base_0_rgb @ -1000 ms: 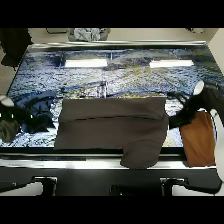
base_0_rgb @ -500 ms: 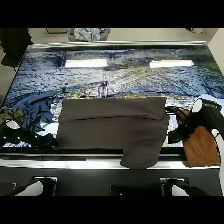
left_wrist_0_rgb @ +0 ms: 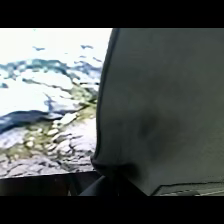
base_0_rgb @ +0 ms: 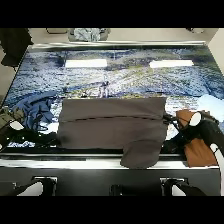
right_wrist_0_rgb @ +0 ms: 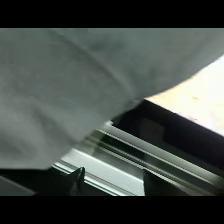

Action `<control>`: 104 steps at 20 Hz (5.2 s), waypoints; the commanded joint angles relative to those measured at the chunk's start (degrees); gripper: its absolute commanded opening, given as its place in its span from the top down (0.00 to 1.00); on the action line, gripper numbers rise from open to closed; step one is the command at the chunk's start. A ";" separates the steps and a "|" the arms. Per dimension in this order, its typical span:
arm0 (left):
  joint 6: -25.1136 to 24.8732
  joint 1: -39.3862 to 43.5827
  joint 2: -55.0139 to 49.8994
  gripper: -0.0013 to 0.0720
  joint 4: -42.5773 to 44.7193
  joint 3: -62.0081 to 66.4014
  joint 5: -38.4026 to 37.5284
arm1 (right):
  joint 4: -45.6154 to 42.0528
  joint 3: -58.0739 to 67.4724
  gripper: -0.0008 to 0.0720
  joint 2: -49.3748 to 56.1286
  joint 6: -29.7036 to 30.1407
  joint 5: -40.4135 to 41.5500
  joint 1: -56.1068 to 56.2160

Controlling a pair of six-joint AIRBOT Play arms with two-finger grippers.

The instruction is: Fold the shirts.

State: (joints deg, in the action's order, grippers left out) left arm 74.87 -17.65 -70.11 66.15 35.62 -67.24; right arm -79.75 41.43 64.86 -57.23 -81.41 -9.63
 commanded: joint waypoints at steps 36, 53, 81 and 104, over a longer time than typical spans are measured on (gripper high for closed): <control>3.63 3.58 -30.53 0.95 -10.88 51.47 -2.99 | 22.34 37.77 0.93 29.03 -3.65 24.90 0.02; 6.54 6.49 -23.87 0.12 -11.13 58.82 -10.75 | 17.03 43.54 0.00 34.45 3.50 4.81 -10.08; 4.63 45.00 -36.59 0.94 -31.43 50.03 14.47 | 29.27 43.71 0.93 7.85 -9.33 -4.17 1.07; 5.75 26.05 -9.44 0.94 -8.94 50.01 9.73 | 49.16 43.85 0.93 27.50 -7.30 21.75 26.38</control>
State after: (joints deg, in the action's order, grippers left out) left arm 80.12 13.69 -85.45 53.58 85.65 -55.20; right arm -36.10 85.21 85.54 -65.91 -68.05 10.74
